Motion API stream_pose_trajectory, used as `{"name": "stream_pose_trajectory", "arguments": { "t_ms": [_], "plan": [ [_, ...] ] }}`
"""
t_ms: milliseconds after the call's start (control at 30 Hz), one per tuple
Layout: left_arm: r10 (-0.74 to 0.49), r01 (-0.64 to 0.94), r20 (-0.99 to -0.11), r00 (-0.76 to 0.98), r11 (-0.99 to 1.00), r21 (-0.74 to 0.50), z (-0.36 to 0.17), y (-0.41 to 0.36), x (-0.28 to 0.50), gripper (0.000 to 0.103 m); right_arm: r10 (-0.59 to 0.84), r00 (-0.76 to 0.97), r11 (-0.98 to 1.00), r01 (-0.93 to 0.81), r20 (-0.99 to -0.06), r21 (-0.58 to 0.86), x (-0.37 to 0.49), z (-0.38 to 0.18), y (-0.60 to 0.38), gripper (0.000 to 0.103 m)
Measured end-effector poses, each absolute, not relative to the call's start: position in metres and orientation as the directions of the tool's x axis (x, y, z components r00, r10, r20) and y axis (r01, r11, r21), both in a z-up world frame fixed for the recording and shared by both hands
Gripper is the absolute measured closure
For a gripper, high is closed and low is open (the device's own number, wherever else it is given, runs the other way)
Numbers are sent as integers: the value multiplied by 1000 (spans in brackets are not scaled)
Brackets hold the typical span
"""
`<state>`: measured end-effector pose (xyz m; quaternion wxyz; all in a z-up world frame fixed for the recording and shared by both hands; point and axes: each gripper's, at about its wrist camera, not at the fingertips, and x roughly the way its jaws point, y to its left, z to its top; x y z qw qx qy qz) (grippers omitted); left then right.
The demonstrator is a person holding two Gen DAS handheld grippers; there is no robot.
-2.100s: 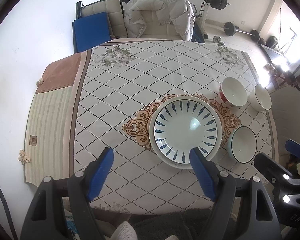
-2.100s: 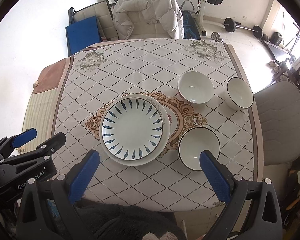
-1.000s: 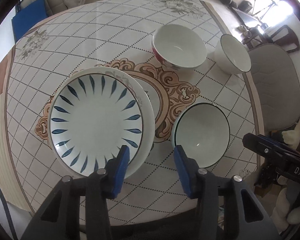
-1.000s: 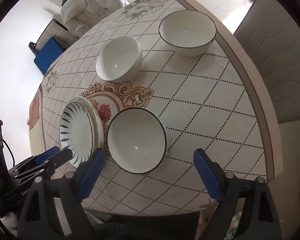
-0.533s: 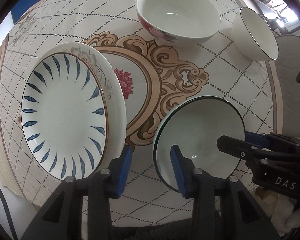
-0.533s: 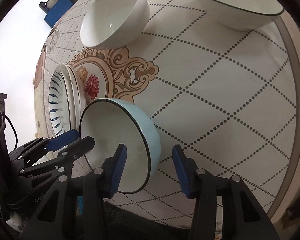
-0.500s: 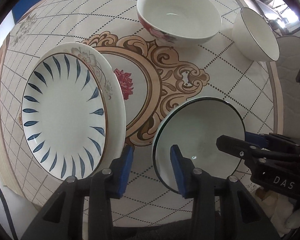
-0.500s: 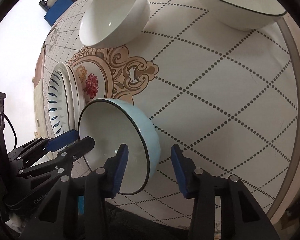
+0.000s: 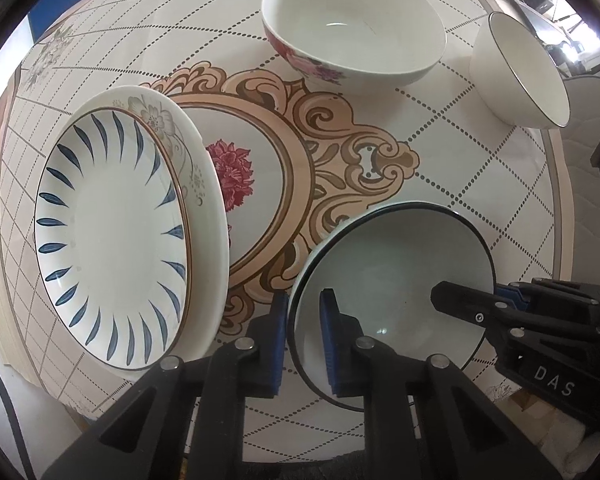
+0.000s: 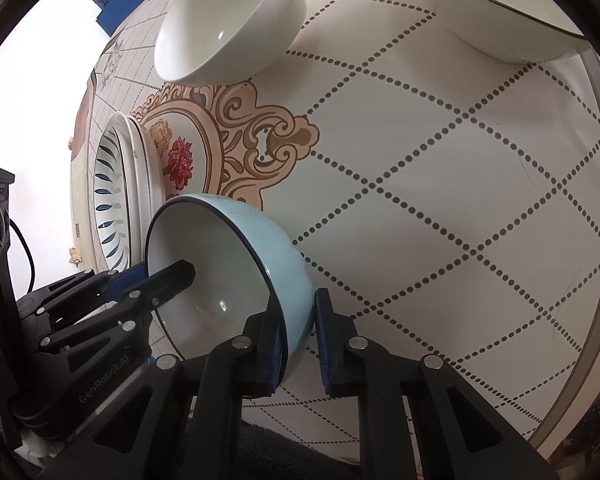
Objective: Organize plates and bowls
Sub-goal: 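Carry the light-blue bowl with both tools beside the plate stack, then open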
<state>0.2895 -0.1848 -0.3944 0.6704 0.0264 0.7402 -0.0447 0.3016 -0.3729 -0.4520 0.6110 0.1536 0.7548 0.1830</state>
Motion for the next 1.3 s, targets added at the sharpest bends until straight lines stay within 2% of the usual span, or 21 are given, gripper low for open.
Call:
{"name": "stream_pose_trajectory", "arguments": {
  "t_ms": [333, 933, 1300],
  "plan": [
    [-7, 143, -999, -34, 990, -12, -380, -203, 309, 89, 455, -150, 889, 16, -878, 458, 313, -438, -387, 86],
    [-12, 181, -996, -84, 983, -27, -390, -245, 327, 89, 419, -160, 908, 78, -894, 411, 327, -445, -414, 86],
    [-13, 174, -996, -83, 984, -28, -387, -227, 335, 88, 443, -159, 895, 129, -882, 426, 325, -445, -423, 86]
  ]
}}
